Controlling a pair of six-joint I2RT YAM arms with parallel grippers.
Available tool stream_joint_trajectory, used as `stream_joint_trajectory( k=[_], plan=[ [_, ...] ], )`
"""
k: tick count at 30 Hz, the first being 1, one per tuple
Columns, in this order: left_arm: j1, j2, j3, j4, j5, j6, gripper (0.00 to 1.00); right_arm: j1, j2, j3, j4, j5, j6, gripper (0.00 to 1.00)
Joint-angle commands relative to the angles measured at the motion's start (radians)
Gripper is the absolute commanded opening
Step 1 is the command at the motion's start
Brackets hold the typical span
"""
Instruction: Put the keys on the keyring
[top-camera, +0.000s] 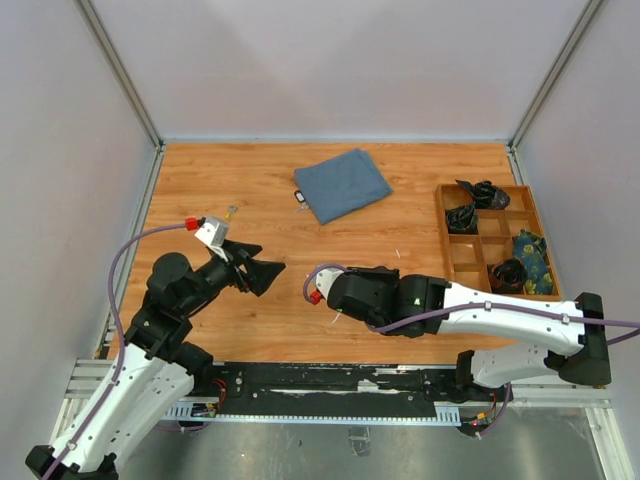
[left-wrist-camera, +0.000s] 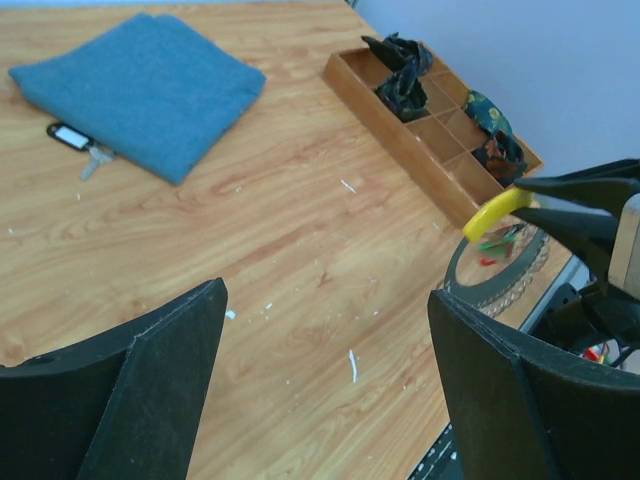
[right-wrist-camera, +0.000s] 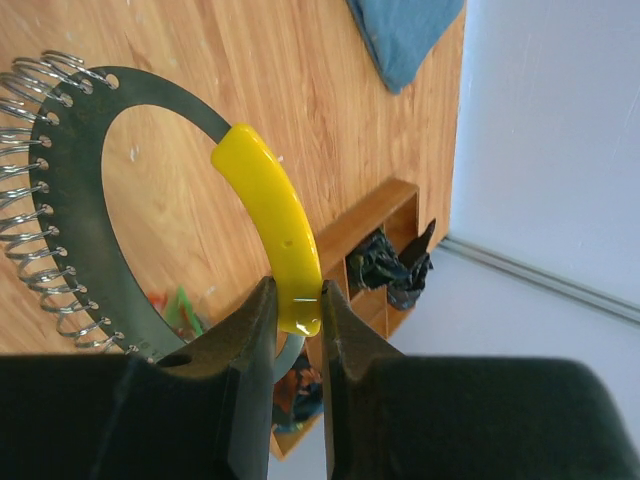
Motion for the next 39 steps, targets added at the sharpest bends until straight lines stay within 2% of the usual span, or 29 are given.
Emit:
stream_joint_trajectory(
  k=[1,7,11,16,23,29,39],
  plan=[
    [-0.013,-0.045,-0.052,0.073,0.014,-0.049,0.86,0.023,-0.026,0.052,-0.169,0.063,0.055,0.01],
    [-0.073,-0.04,-0.133,0.162,-0.018,-0.092,0.83,0.027,-0.009,0.09,-0.274,0.01,0.076,0.01],
    [-0.204,0.016,-0.184,0.268,-0.118,-0.098,0.83,0.027,-0.013,0.097,-0.307,-0.031,0.096,0.01],
    [-0.375,0.113,-0.208,0.382,-0.268,-0.036,0.82,0.027,-0.028,0.124,-0.326,-0.136,0.102,0.01],
    [-0.497,0.161,-0.23,0.517,-0.38,0.086,0.81,0.028,-0.043,0.176,-0.343,-0.276,0.097,0.01],
    [-0.559,0.162,-0.266,0.604,-0.404,0.122,0.81,0.027,-0.054,0.189,-0.359,-0.289,0.101,0.01],
    [-0.704,0.244,-0.273,0.653,-0.515,0.155,0.8,0.027,-0.041,0.22,-0.388,-0.258,0.116,0.01]
  ],
)
